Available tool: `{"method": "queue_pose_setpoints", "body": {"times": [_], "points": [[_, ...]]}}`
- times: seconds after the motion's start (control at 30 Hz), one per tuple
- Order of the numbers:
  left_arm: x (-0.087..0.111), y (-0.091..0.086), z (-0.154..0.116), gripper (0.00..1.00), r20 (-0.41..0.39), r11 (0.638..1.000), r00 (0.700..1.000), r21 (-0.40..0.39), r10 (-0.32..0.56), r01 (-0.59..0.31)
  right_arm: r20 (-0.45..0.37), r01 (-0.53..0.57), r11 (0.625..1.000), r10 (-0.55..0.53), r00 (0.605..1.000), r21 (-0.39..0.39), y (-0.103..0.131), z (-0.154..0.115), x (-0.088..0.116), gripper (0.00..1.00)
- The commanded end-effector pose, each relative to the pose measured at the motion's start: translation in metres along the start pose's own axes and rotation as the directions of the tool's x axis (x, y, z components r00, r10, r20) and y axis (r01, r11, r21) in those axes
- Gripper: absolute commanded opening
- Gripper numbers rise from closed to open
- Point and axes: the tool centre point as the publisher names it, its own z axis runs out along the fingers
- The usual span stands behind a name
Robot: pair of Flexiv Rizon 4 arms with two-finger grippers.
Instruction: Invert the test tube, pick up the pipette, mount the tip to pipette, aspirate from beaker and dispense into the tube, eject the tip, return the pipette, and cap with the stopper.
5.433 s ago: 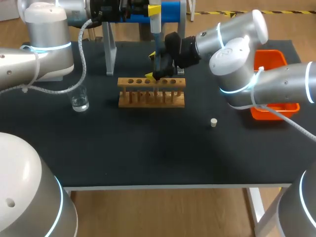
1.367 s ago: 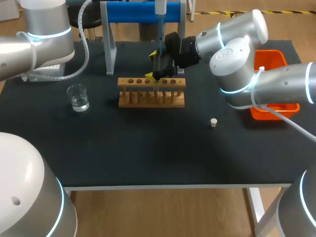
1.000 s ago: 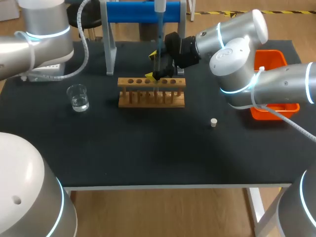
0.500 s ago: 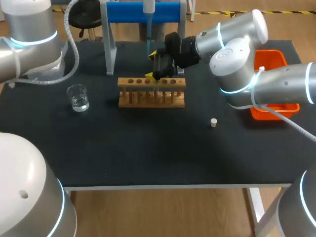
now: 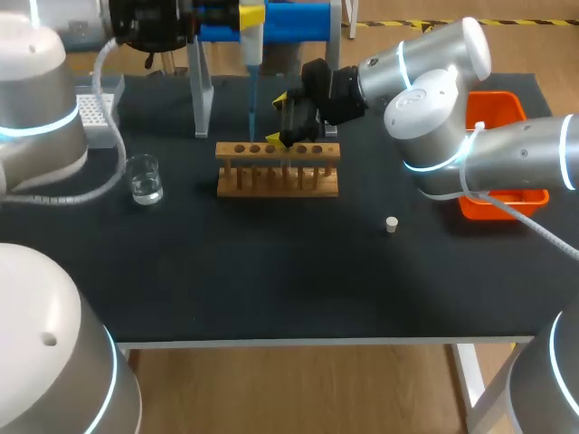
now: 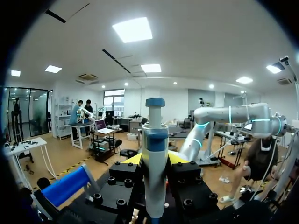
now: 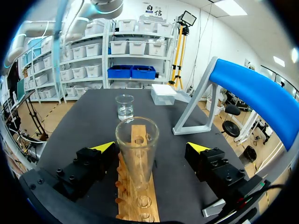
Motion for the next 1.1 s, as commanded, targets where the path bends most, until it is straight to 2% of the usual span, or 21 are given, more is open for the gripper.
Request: {"method": "queue_pose_setpoints", "body": {"times": [0.03, 0.17, 0.4, 0.7, 1.1], "points": [[0.023, 0.024, 0.001, 0.00, 0.061, 0.999, 0.998, 0.033, -0.001, -0.001, -0.003, 0.000, 1.000, 0.000, 1.000, 0.002, 0.000, -0.001, -0.001, 1.00], [0.036, 0.041, 0.012, 0.00, 0.025, 0.999, 1.000, 0.040, -0.003, 0.002, -0.003, 0.000, 1.000, 0.000, 1.000, 0.002, 0.000, -0.001, -0.001, 1.00], [0.050, 0.055, 0.027, 0.00, -0.001, 0.999, 1.000, 0.042, 0.029, -0.029, -0.003, 0.000, 1.000, 0.000, 1.000, 0.002, 0.000, -0.001, -0.001, 1.00], [0.058, 0.058, 0.038, 0.00, -0.009, 0.994, 0.995, 0.038, 0.099, -0.098, -0.003, 0.000, 1.000, 0.000, 1.000, 0.002, 0.000, -0.001, -0.001, 1.00], [0.061, 0.063, 0.042, 0.00, -0.036, 0.993, 0.993, 0.018, 0.115, -0.114, -0.003, 0.000, 1.000, 0.000, 1.000, 0.002, 0.000, -0.001, -0.001, 1.00]]}}
